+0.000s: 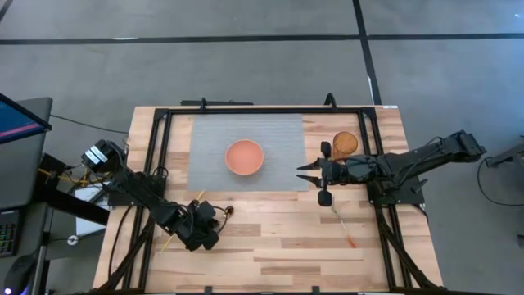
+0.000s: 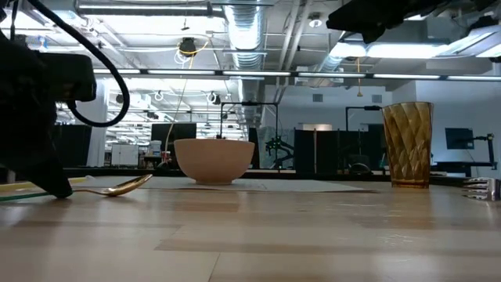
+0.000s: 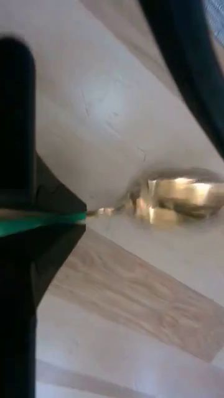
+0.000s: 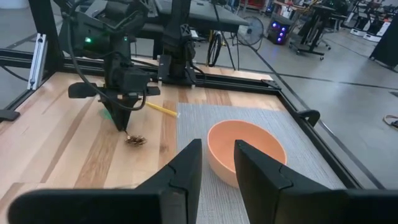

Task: Pick & Place Utensil
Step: Put the green spoon into the orange bowl

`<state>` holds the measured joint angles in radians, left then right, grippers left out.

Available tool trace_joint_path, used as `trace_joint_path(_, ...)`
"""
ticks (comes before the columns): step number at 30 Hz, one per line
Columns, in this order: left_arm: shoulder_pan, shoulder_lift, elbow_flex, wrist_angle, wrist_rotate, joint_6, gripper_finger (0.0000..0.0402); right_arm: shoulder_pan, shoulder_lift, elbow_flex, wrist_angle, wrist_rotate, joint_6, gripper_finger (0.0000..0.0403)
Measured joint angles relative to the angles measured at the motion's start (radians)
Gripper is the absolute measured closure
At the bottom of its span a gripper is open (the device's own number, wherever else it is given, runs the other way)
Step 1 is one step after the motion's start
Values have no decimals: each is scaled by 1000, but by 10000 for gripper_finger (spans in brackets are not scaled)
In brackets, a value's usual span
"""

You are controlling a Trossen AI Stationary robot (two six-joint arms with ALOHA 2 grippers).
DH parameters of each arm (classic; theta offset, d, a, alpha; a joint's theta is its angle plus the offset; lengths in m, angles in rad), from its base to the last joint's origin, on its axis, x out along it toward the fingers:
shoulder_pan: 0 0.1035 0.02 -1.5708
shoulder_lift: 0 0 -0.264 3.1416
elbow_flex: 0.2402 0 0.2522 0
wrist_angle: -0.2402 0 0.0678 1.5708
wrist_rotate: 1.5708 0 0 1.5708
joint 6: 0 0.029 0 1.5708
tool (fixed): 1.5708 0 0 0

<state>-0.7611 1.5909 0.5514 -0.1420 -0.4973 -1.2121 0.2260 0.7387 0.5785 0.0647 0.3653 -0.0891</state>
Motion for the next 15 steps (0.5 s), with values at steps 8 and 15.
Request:
trace_joint_path(8, 130, -99, 64, -62, 83, 193, 392, 0, 0, 0, 1, 0, 0, 315)
trace_joint_path(15, 363, -231, 299, -270, 231, 620, 393, 0, 0, 0, 6, 1, 0, 315)
